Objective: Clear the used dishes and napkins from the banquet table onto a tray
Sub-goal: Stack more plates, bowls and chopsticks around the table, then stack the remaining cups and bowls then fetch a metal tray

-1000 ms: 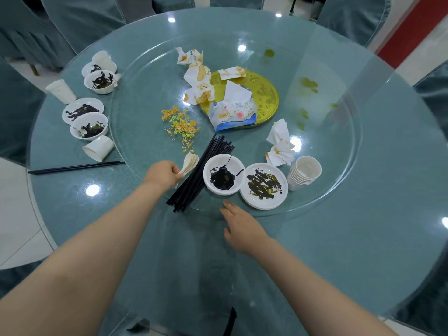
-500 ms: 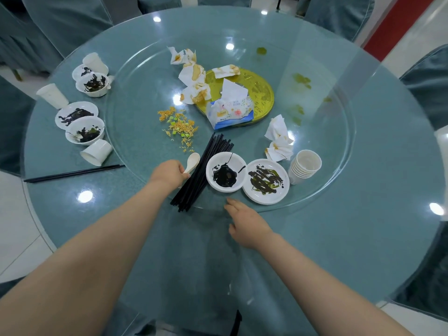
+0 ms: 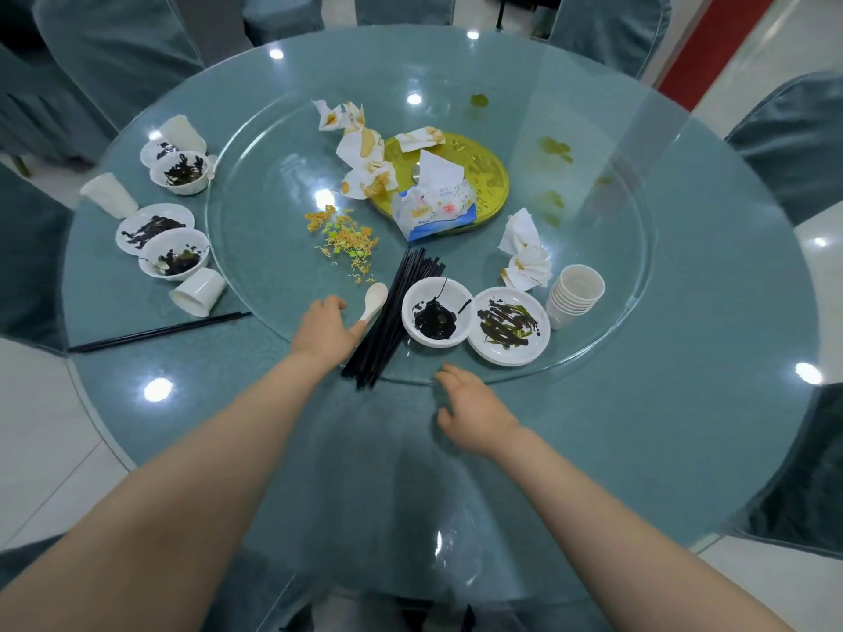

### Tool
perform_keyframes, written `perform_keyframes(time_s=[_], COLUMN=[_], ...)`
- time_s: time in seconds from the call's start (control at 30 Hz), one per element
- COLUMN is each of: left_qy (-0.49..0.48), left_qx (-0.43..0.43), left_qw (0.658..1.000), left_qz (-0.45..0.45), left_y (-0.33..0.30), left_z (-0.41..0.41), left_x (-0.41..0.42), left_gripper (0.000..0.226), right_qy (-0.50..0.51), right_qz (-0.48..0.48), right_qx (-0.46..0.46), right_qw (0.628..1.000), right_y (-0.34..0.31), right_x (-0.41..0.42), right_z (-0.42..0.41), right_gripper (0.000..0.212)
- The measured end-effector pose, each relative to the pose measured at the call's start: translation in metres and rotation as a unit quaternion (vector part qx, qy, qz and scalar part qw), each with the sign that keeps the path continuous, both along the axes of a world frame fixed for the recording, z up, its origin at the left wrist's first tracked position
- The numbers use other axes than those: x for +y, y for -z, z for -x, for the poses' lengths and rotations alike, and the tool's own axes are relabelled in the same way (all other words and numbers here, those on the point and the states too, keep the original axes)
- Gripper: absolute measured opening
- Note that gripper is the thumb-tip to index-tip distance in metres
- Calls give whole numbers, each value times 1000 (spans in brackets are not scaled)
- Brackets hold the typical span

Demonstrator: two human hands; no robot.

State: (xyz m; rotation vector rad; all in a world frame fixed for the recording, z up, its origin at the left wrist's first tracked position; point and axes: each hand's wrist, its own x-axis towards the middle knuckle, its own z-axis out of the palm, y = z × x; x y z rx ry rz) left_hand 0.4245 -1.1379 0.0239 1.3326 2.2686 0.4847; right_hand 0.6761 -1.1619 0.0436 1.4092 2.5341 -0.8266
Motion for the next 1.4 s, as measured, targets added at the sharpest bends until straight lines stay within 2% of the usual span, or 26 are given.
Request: perform_keyframes(time_s=[0.23,0.43,0.57,0.9,1.17,1.4], left_qy=[32,23,6,-95,-184,-262], left_qx=[-7,-28,-32,-36,-31,-17], left_qw=[999,998,997,989,972,945], left_qz=[-25,-59,-70,-106,-146,-193], left_y=[-15,-34,-47,-90,-121,-131], left_z=[0,-9,-19,-27,13,106], left_x=[-54,-115,-167,-326,-447,-537], left_gripper=[51,46,45,48,44,40], right_qy=[14,27,37,-12,-101,-199], right_qz=[-11,-11,-4,3,51,68], right_qx=[19,46,89,147,181,217], right_qw=[1000,998,995,989,977,953], right_y=[-20,-46,-60,-87,-101,-111], right_x=[-25,-58,-91,-196,-292,-393], right_z=[9,12,12,30,105,215], right_gripper=[63,62,60,56,54,55])
